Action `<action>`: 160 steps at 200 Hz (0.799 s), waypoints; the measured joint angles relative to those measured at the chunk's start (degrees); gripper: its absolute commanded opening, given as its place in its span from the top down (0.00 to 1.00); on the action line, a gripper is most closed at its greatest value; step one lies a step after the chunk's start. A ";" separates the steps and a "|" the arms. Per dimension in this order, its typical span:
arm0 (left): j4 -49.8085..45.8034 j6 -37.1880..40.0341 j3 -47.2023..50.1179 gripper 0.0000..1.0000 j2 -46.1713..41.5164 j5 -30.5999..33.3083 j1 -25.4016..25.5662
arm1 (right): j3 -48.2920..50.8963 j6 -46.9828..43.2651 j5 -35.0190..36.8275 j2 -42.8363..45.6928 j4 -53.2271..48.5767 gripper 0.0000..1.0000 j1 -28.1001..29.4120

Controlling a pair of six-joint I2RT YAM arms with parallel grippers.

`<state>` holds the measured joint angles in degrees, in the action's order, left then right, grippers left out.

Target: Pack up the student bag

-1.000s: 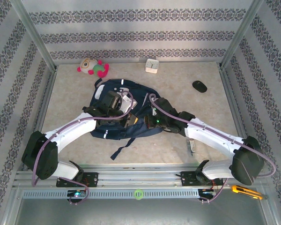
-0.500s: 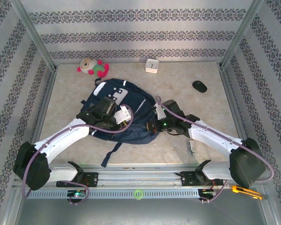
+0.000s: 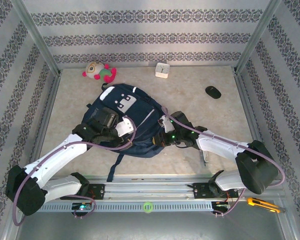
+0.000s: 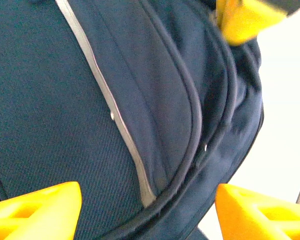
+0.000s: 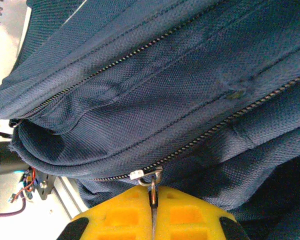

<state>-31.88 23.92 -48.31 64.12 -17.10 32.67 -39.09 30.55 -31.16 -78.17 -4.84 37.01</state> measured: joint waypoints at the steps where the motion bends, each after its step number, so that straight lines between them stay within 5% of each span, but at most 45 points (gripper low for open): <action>1: 0.37 -0.48 0.04 0.29 0.00 0.07 0.09 | 0.02 0.00 0.00 0.00 0.02 1.00 0.00; 43: 13.33 -14.23 0.22 0.26 5.51 1.33 3.80 | 1.20 0.76 0.24 0.83 1.25 1.00 0.00; 95: 17.86 -21.05 -4.74 0.26 17.27 4.85 6.40 | 2.71 1.27 0.46 1.33 3.37 1.00 0.00; 106: 18.12 -21.62 -5.49 0.35 18.80 5.97 6.40 | 2.93 1.31 0.50 1.40 3.67 1.00 0.00; 146: 18.21 -20.11 -6.10 0.87 20.44 6.73 7.13 | 3.28 2.25 1.55 2.08 4.33 1.00 0.00; 160: 17.88 -17.88 -6.08 0.96 19.93 6.21 7.37 | 3.30 2.29 1.70 2.14 4.42 1.00 -0.11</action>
<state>-14.00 6.04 -54.39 84.05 -10.90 40.03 -35.79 32.84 -29.45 -76.03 -0.43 36.91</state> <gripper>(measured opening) 0.108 0.052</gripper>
